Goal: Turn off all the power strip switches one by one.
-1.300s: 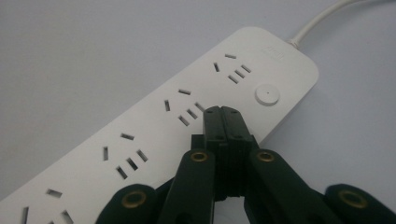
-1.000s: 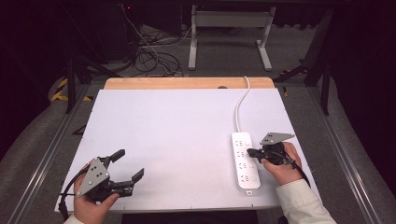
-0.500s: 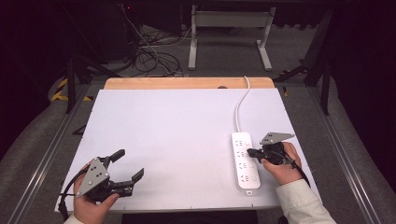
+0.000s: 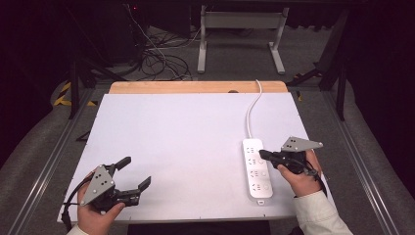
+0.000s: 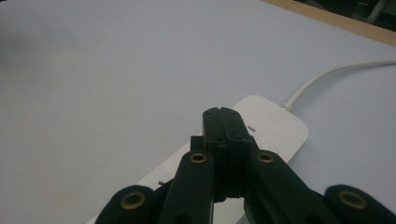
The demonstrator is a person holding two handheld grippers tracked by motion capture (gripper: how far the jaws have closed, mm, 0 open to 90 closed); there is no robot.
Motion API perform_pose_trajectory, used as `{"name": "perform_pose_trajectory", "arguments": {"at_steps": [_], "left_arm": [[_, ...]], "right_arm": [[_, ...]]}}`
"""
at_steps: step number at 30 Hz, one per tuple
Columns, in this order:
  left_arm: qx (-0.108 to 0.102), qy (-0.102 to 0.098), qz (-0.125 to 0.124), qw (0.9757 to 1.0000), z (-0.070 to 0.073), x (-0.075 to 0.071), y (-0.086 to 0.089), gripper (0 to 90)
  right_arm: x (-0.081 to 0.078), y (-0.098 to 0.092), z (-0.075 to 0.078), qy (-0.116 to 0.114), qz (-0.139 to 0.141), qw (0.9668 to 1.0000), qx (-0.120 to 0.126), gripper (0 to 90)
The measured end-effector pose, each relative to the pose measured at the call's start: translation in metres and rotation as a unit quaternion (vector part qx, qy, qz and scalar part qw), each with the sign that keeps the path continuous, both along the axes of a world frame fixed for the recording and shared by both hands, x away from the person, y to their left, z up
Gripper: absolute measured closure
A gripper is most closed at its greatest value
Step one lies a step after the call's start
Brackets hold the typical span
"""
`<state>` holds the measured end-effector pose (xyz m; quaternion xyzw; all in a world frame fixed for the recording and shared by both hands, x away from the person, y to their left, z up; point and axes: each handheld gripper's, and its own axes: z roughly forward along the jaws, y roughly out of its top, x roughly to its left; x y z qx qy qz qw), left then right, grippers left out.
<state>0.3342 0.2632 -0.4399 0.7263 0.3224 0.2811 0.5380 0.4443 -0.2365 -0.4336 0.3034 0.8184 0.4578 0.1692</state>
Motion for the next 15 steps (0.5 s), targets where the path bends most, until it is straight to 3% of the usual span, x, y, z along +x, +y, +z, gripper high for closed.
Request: {"name": "perform_pose_trajectory", "arguments": {"at_steps": [9, 15], "left_arm": [[0.0, 0.002, 0.001, 1.0, 0.0, 0.0, 0.001, 13.1], [-0.001, 0.0, 0.002, 1.0, 0.0, -0.001, 0.001, 13.1]], "right_arm": [[-0.003, 0.001, -0.001, 0.0, 0.01, 1.0, -0.001, 90.0], [-0.021, 0.006, 0.005, -0.019, 0.033, 0.9992, -0.012, 90.0]]}}
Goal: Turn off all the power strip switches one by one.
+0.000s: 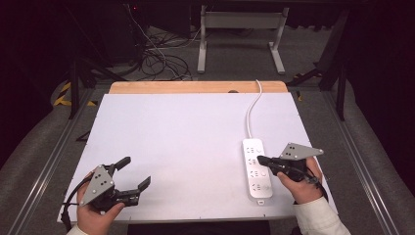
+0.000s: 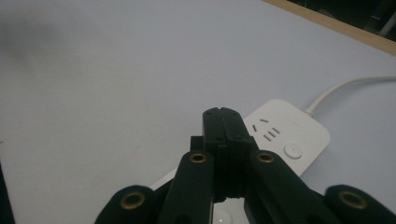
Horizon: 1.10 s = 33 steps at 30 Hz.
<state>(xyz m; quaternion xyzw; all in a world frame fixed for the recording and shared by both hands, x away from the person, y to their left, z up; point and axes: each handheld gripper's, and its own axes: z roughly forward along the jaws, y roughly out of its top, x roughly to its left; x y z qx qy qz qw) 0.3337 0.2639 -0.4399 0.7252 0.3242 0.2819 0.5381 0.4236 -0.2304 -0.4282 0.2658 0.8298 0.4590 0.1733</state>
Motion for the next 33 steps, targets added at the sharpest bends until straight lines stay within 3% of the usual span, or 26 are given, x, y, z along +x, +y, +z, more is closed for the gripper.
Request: {"name": "perform_pose_trajectory", "arguments": {"at_steps": [5, 10, 25, 33], "left_arm": [[0.005, 0.0, -0.003, 1.0, 0.0, 0.001, 0.0, 13.1], [0.006, -0.001, -0.001, 1.0, 0.0, 0.001, -0.001, 13.1], [0.005, 0.001, -0.001, 1.0, -0.001, 0.001, -0.001, 13.1], [0.005, 0.002, -0.001, 1.0, -0.001, 0.001, -0.001, 13.1]], "right_arm": [[-0.014, -0.003, -0.003, 0.008, 0.017, 0.9997, -0.013, 90.0], [-0.017, -0.006, -0.007, 0.02, 0.022, 0.9994, -0.019, 90.0], [-0.014, -0.017, -0.027, 0.058, -0.005, 0.9975, -0.041, 90.0], [-0.01, -0.016, -0.031, 0.061, -0.016, 0.9968, -0.049, 90.0]]}}
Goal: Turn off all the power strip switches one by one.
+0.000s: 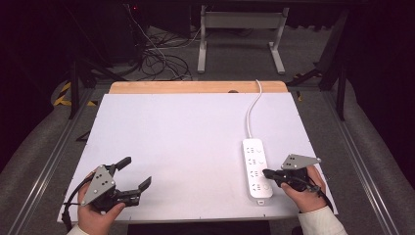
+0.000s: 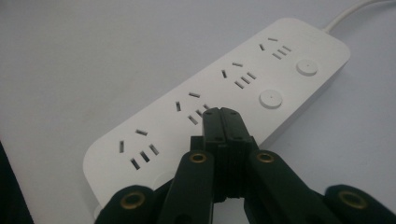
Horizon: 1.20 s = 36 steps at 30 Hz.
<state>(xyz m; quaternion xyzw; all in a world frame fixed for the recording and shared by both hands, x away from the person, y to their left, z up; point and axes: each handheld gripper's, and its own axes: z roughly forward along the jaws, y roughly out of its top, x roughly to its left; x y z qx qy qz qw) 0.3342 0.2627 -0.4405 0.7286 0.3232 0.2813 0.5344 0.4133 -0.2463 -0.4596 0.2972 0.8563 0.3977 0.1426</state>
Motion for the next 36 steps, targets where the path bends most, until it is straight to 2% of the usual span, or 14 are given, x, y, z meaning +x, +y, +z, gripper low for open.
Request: {"name": "perform_pose_trajectory", "arguments": {"at_steps": [7, 15, 36], "left_arm": [[-0.002, 0.0, 0.0, 1.0, -0.0002, 0.0002, -0.0003, 13.1], [-0.001, -0.001, 0.001, 1.0, 0.0, 0.0003, -0.0001, 13.1], [0.0, 0.0, 0.002, 1.0, 0.0003, -0.0003, 0.0, 13.1]], "right_arm": [[0.002, 0.0016, -0.002, 0.001, -0.002, 1.0, 0.0, 90.0], [0.0025, 0.0035, -0.0028, -0.004, -0.006, 0.9999, -0.013, 90.0], [0.0054, 0.0079, -0.0009, 0.013, -0.007, 0.9994, -0.033, 90.0]]}}
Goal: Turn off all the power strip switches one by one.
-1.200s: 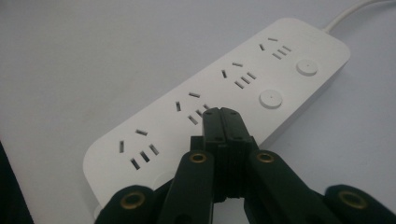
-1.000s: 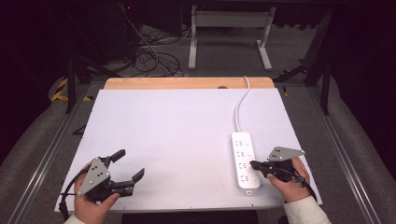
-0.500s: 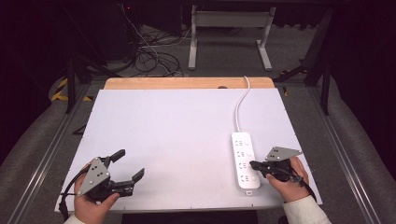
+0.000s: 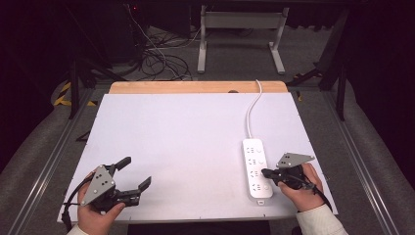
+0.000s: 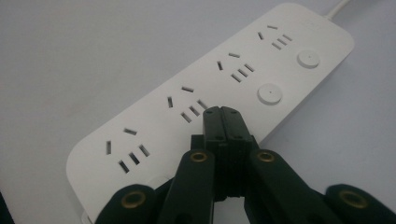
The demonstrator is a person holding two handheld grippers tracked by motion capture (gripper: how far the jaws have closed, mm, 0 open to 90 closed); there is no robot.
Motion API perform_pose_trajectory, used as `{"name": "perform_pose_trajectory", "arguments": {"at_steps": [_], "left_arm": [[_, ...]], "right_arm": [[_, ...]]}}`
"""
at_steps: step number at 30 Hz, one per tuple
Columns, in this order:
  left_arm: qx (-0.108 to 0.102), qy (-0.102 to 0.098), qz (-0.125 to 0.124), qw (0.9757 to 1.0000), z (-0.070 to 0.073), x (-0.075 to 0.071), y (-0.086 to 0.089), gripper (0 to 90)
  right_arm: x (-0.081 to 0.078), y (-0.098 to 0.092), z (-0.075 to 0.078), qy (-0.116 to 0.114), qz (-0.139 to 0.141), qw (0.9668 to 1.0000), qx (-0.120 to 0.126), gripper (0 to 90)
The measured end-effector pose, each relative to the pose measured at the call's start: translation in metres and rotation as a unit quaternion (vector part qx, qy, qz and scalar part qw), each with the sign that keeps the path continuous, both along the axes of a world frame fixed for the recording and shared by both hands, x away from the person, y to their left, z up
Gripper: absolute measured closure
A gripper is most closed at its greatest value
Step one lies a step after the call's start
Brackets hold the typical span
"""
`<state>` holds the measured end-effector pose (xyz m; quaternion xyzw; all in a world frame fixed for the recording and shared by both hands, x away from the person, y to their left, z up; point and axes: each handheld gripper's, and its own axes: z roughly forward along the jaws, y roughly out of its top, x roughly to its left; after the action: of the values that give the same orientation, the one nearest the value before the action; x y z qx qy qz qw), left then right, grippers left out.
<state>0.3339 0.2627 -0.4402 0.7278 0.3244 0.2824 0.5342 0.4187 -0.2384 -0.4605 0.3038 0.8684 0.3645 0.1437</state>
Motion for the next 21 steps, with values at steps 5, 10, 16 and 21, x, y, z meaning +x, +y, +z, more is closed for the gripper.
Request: {"name": "perform_pose_trajectory", "arguments": {"at_steps": [5, 10, 16, 21], "left_arm": [[0.002, -0.002, 0.0, 1.0, 0.0003, 0.0001, 0.0002, 13.1], [-0.002, -0.002, 0.0, 1.0, 0.0005, -0.0004, -0.0002, 13.1], [-0.002, -0.002, 0.0, 1.0, 0.0004, -0.0004, -0.0006, 13.1], [-0.001, -0.004, -0.001, 1.0, 0.0012, -0.0007, 0.0001, 13.1]], "right_arm": [[0.0009, 0.0, 0.0007, 0.006, -0.002, 1.0, -0.001, 90.0], [0.0025, 0.0027, 0.0032, 0.018, -0.007, 0.9998, -0.011, 90.0], [0.0041, 0.0042, 0.0045, 0.026, -0.009, 0.9995, -0.016, 90.0], [0.005, 0.0069, 0.0047, 0.024, -0.016, 0.9992, -0.027, 90.0]]}}
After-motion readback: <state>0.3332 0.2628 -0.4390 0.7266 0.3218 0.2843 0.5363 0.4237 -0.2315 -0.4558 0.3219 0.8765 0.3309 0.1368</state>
